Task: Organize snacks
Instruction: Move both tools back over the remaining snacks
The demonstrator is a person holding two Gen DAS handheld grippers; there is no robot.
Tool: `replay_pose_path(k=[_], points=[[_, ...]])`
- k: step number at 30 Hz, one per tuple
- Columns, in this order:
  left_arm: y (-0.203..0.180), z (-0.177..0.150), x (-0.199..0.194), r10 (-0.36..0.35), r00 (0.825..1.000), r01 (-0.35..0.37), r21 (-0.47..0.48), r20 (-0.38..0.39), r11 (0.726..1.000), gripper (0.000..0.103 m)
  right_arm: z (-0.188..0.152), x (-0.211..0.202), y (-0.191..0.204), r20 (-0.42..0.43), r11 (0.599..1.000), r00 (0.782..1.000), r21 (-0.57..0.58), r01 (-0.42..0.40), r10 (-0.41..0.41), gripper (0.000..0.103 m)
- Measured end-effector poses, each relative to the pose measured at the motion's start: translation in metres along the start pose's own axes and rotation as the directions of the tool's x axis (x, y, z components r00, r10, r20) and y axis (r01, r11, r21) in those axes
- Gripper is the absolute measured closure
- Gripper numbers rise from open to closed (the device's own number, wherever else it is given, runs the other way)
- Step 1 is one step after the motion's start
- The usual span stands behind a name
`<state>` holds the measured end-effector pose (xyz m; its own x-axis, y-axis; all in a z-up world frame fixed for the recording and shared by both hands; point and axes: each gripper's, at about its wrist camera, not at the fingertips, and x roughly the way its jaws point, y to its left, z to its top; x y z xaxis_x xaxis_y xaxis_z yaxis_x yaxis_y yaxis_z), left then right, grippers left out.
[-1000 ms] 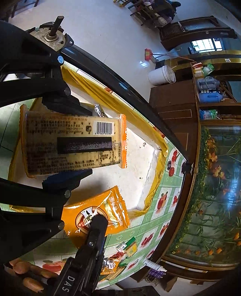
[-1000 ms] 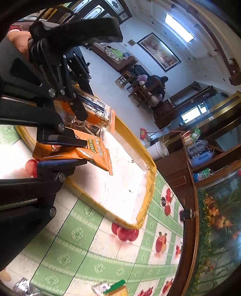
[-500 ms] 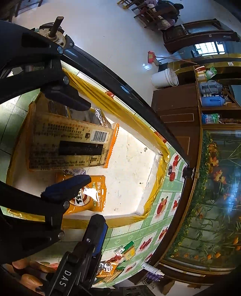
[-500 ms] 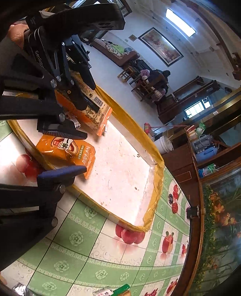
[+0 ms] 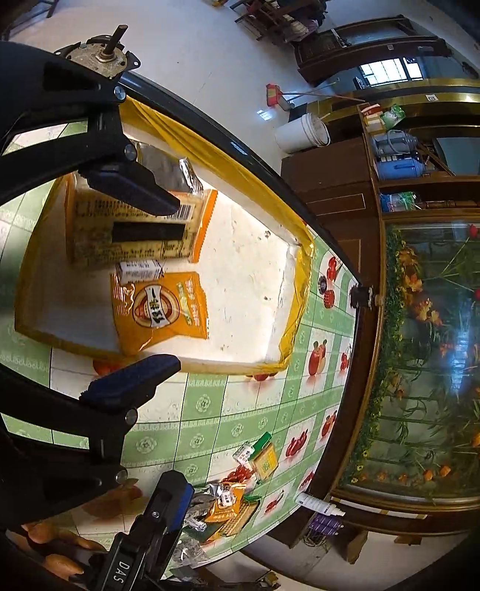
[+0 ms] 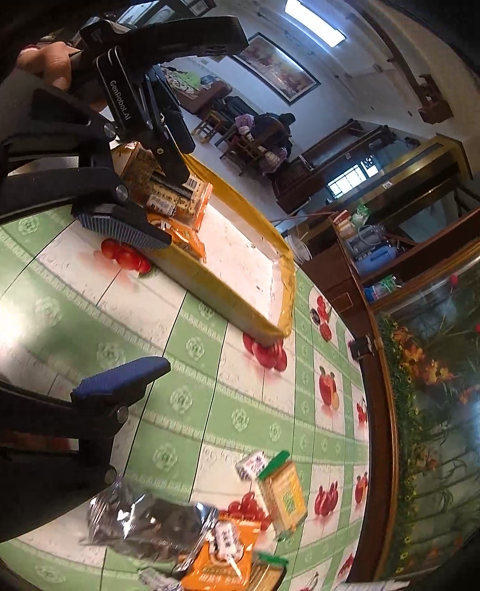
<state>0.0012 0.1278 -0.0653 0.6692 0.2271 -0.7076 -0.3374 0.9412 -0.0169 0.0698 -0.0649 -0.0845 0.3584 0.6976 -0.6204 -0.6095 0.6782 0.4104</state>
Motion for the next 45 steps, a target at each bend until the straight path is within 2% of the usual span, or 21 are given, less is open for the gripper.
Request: replay_pose_path(k=[7,9,18,21,27,31,34,38,45], points=[[-0.031,-0.001,-0.005,-0.015,1.0,0.015,0.057,-0.006,0.998,0.025,-0.014,-0.041,-0.046,0.045,0.993,0.996,0.089,0.074,-0.078,0.029],[-0.039,-0.001,-0.006,-0.011,1.0,0.012,0.072,-0.008,0.997,0.019,-0.016,-0.05,-0.055,0.054,0.99,0.993,0.104,0.095,-0.101,0.028],[-0.066,-0.004,-0.007,0.053,0.999,-0.052,0.129,-0.002,0.99,0.019,-0.03,-0.083,-0.084,0.077,0.972,0.978,0.145,0.183,-0.195,0.018],[-0.074,-0.006,-0.007,0.045,0.999,-0.044,0.136,-0.004,0.99,0.019,-0.035,-0.095,-0.093,0.088,0.966,0.97,0.147,0.211,-0.225,0.018],[-0.105,-0.009,0.0,-0.016,0.999,0.021,0.176,-0.032,0.984,0.019,-0.047,-0.118,-0.116,0.091,0.944,0.95,0.173,0.28,-0.298,0.017],[-0.137,-0.01,0.006,-0.091,0.994,0.103,0.208,-0.067,0.973,0.019,-0.055,-0.132,-0.134,0.088,0.927,0.938,0.21,0.311,-0.334,0.017],[-0.165,-0.008,0.011,-0.17,0.981,0.187,0.215,-0.094,0.958,0.019,-0.059,-0.14,-0.146,0.087,0.916,0.931,0.231,0.327,-0.355,0.017],[-0.198,-0.004,0.022,-0.238,0.963,0.262,0.222,-0.129,0.939,0.019,-0.063,-0.148,-0.158,0.087,0.906,0.924,0.251,0.342,-0.372,0.017],[-0.23,0.0,0.053,-0.293,0.935,0.332,0.198,-0.202,0.922,0.02,-0.062,-0.161,-0.175,0.087,0.883,0.9,0.254,0.394,-0.427,0.017]])
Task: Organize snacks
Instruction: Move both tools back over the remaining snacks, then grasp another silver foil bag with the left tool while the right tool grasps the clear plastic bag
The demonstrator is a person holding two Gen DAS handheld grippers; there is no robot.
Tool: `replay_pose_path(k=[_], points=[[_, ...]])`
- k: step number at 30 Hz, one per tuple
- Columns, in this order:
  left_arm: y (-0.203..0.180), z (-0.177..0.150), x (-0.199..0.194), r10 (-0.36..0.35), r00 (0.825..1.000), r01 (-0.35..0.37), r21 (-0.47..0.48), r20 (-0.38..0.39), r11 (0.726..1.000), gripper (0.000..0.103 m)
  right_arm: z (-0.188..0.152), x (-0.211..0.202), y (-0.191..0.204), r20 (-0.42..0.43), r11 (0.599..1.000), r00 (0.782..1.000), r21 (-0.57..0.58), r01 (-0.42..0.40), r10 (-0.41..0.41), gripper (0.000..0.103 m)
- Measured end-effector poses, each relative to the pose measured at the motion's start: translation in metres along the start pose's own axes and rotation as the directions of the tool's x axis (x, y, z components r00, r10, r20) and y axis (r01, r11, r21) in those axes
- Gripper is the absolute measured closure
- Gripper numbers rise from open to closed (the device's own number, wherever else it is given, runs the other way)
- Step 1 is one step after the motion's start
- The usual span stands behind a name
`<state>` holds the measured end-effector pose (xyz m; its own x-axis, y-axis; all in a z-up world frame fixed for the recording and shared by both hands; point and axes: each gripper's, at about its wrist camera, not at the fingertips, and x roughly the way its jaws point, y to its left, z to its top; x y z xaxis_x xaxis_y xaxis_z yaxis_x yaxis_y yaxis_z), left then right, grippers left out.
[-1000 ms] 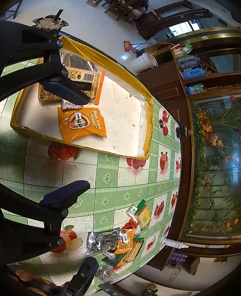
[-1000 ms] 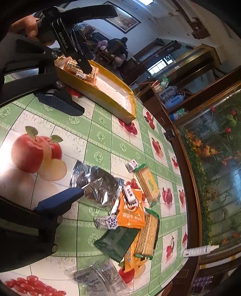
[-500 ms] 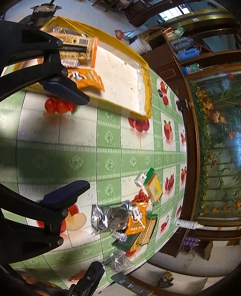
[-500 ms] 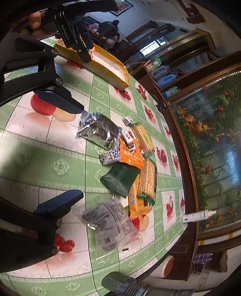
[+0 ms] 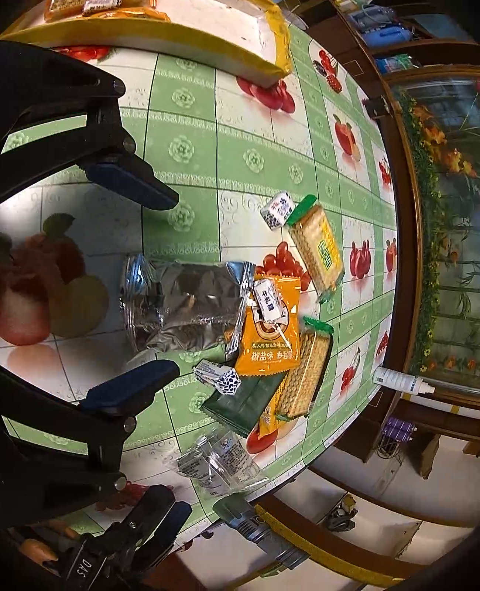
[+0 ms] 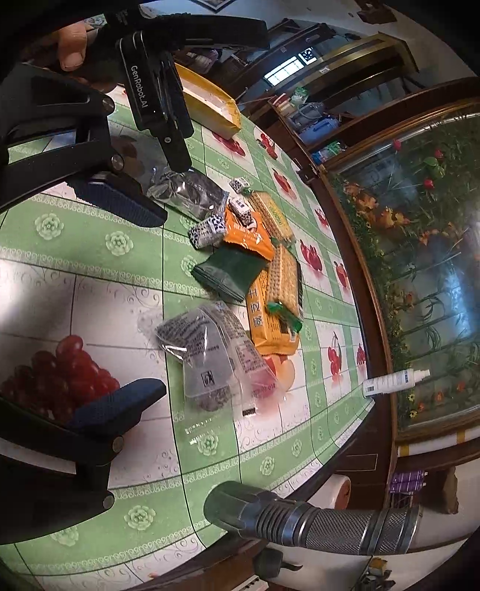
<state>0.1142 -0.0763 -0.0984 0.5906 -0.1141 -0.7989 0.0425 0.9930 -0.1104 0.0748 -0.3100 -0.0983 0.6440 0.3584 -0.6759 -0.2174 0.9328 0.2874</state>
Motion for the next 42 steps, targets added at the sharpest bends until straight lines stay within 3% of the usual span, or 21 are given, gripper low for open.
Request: replay_pose_path(k=[8,13,19,23,25,29,34,42], points=[[-0.01,0.006,0.021,-0.006,1.0,0.007,0.03,-0.022,1.0,0.02,0.018,0.009,-0.02,-0.001,0.997,0.997,0.013,0.082,-0.081,0.015],[-0.01,0.007,0.033,0.012,0.999,-0.01,0.042,-0.032,0.999,0.02,0.034,0.027,-0.01,-0.024,0.99,0.992,-0.065,0.123,-0.125,0.011],[-0.016,0.011,0.042,0.073,0.997,-0.07,0.098,-0.037,0.993,0.016,0.041,0.073,0.0,-0.141,0.953,0.957,-0.209,0.219,-0.251,0.002],[-0.012,0.012,0.042,0.051,0.998,-0.048,0.094,-0.032,0.994,0.016,0.04,0.083,0.0,-0.162,0.955,0.957,-0.215,0.203,-0.24,0.0],[-0.009,0.012,0.04,0.033,0.999,-0.031,0.084,-0.025,0.996,0.016,0.039,0.082,0.002,-0.152,0.955,0.961,-0.223,0.196,-0.233,0.007],[-0.008,0.011,0.036,0.036,0.999,-0.037,0.104,0.003,0.994,0.044,0.037,0.075,0.001,-0.129,0.963,0.973,-0.214,0.161,-0.192,0.017],[0.0,0.005,0.028,-0.007,1.0,0.007,0.082,0.007,0.997,0.044,0.035,0.067,0.001,-0.119,0.975,0.982,-0.184,0.122,-0.146,0.022],[0.022,-0.01,0.004,0.012,1.0,-0.013,0.048,0.026,0.999,0.044,0.024,0.039,0.009,-0.081,0.993,0.996,-0.118,0.018,-0.028,0.023]])
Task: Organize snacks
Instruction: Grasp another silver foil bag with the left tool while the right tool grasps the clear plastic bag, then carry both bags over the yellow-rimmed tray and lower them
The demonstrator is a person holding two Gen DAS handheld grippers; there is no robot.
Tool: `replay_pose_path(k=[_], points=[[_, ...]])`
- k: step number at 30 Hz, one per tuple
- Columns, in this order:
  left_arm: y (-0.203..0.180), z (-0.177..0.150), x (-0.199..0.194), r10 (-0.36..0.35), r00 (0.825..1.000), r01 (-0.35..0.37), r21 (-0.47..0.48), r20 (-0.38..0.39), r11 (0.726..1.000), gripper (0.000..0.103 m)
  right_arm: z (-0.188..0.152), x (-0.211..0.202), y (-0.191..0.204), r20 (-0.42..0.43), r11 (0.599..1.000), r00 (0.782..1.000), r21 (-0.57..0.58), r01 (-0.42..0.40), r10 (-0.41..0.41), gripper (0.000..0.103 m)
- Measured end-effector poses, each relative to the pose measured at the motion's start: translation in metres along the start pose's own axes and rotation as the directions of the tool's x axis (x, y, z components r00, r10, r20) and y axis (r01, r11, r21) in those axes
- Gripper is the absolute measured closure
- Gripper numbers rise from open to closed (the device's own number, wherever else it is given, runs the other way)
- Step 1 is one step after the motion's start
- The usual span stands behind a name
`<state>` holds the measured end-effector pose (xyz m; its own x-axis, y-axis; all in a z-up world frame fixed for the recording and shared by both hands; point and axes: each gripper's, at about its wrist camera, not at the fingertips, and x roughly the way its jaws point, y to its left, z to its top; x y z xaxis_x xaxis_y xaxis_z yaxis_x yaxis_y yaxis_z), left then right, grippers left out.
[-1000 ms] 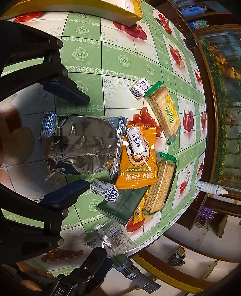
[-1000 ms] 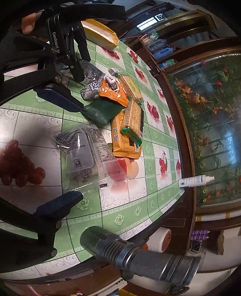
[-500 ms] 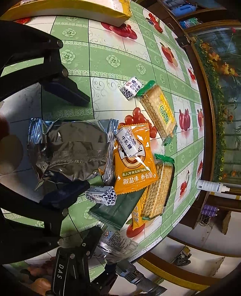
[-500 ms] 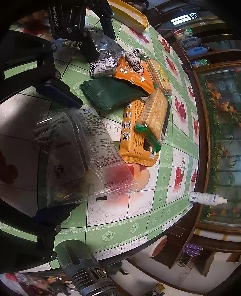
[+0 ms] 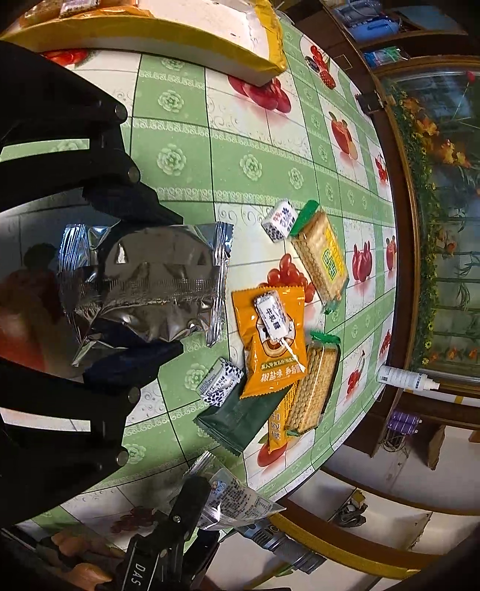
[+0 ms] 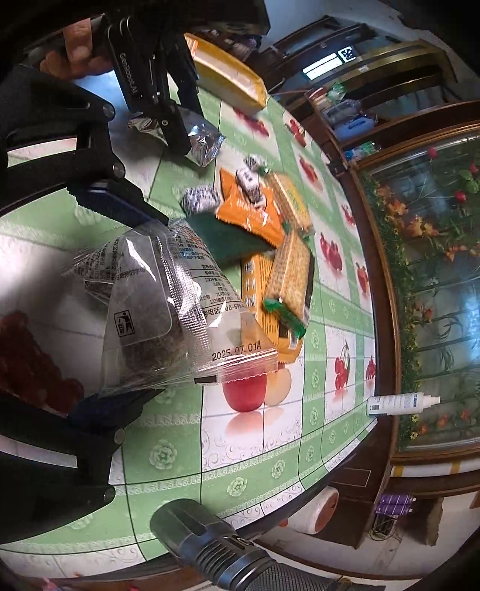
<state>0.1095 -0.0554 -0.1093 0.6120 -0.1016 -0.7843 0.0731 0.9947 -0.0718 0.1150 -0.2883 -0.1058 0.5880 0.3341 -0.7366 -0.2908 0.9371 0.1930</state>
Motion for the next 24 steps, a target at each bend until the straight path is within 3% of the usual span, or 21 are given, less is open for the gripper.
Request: replay_pose_path(k=[12,24], points=[[0.052,-0.025,-0.047,0.129,0.99,-0.125,-0.079,0.048,0.989,0.044,-0.004,-0.019,0.061,0.015,0.986,0.987,-0.05,-0.159,0.16,0.023],[0.105,-0.043,-0.078,0.23,0.97,-0.214,-0.177,0.073,0.961,0.044,-0.011,-0.008,0.135,-0.036,0.955,0.968,-0.161,-0.249,0.247,0.023]])
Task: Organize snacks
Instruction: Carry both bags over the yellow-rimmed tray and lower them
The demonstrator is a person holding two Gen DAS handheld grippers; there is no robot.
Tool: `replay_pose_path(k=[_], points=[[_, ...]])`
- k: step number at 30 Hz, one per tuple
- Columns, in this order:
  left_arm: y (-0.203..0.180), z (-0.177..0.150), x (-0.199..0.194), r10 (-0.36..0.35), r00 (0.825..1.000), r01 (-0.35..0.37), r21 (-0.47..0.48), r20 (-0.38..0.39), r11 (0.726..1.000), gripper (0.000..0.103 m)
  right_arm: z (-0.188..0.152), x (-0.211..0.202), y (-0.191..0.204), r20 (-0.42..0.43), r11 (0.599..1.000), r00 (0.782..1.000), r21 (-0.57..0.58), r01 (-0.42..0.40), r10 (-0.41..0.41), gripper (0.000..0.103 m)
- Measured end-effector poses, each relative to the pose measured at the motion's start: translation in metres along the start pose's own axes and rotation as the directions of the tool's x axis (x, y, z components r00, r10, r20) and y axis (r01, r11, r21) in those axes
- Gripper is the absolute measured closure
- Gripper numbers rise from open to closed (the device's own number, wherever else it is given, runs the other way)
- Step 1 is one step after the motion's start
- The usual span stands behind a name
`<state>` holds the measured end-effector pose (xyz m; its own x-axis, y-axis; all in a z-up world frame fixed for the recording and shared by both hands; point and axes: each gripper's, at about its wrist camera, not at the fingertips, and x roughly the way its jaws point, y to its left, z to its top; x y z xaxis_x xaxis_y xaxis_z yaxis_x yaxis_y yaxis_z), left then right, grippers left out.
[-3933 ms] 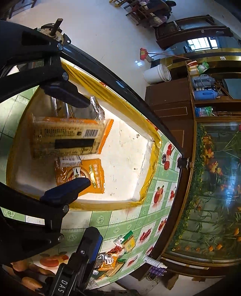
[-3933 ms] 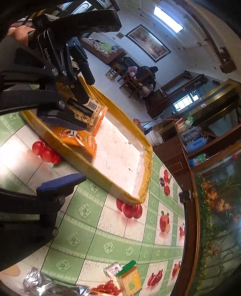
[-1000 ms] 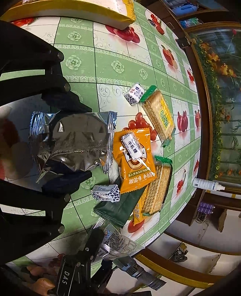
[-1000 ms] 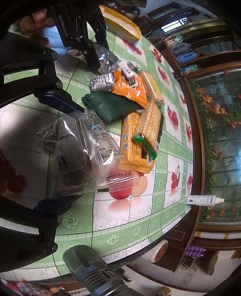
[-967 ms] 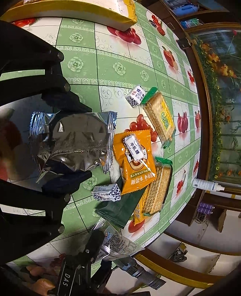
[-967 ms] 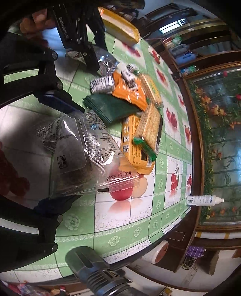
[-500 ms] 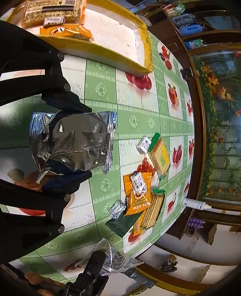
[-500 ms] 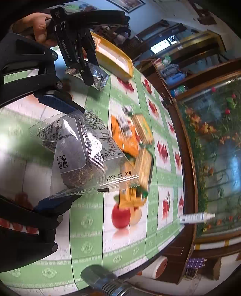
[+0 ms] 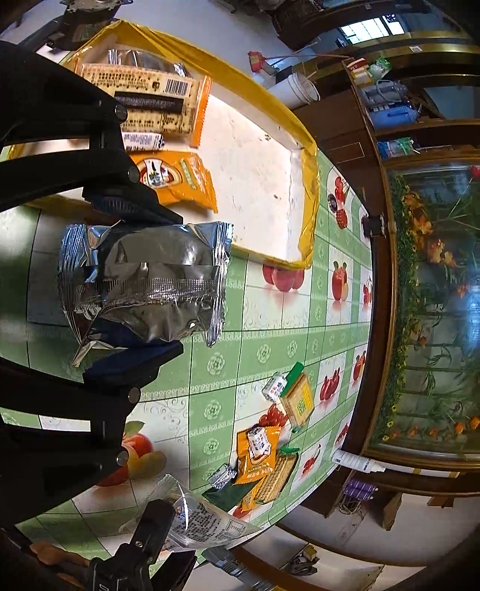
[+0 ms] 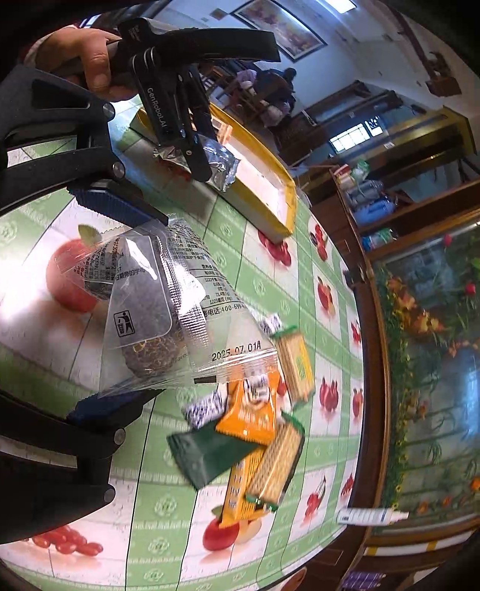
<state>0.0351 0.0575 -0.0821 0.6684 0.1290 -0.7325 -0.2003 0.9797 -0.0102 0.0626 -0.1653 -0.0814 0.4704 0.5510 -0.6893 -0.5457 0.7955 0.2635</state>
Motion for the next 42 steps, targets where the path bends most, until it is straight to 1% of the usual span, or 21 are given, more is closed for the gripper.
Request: replay_pose_path(k=[6,15,20,25,28,33,36,40,42], points=[[0.02,0.0,-0.007,0.043,0.999,-0.043,-0.023,0.024,0.999,0.044,0.005,0.015,0.025,-0.019,0.998,0.999,-0.044,-0.037,0.036,0.023],[0.063,-0.005,-0.006,0.084,0.996,-0.082,-0.099,0.011,0.992,0.044,0.016,0.043,0.069,-0.055,0.988,0.992,-0.106,-0.116,0.11,0.023],[0.085,-0.005,-0.003,0.108,0.994,-0.107,-0.135,0.003,0.985,0.044,0.032,0.065,0.1,-0.068,0.975,0.986,-0.151,-0.161,0.152,0.023],[0.104,-0.008,0.0,0.13,0.992,-0.129,-0.166,-0.008,0.978,0.044,0.053,0.088,0.126,-0.062,0.965,0.981,-0.175,-0.193,0.185,0.023],[0.112,-0.006,0.003,0.14,0.99,-0.139,-0.174,-0.01,0.975,0.044,0.069,0.106,0.136,-0.062,0.963,0.979,-0.181,-0.201,0.193,0.023],[0.121,0.006,0.006,0.15,0.989,-0.148,-0.179,-0.004,0.973,0.044,0.091,0.14,0.159,-0.084,0.954,0.977,-0.213,-0.211,0.197,0.023],[0.126,0.011,0.012,0.152,0.988,-0.152,-0.18,-0.013,0.972,0.043,0.098,0.162,0.169,-0.11,0.951,0.977,-0.232,-0.205,0.184,0.023],[0.131,0.012,0.02,0.155,0.987,-0.158,-0.181,-0.031,0.971,0.043,0.099,0.19,0.175,-0.155,0.949,0.973,-0.242,-0.203,0.169,0.022],[0.133,0.012,0.024,0.151,0.987,-0.157,-0.185,-0.048,0.97,0.043,0.099,0.194,0.177,-0.155,0.949,0.974,-0.247,-0.199,0.164,0.02]])
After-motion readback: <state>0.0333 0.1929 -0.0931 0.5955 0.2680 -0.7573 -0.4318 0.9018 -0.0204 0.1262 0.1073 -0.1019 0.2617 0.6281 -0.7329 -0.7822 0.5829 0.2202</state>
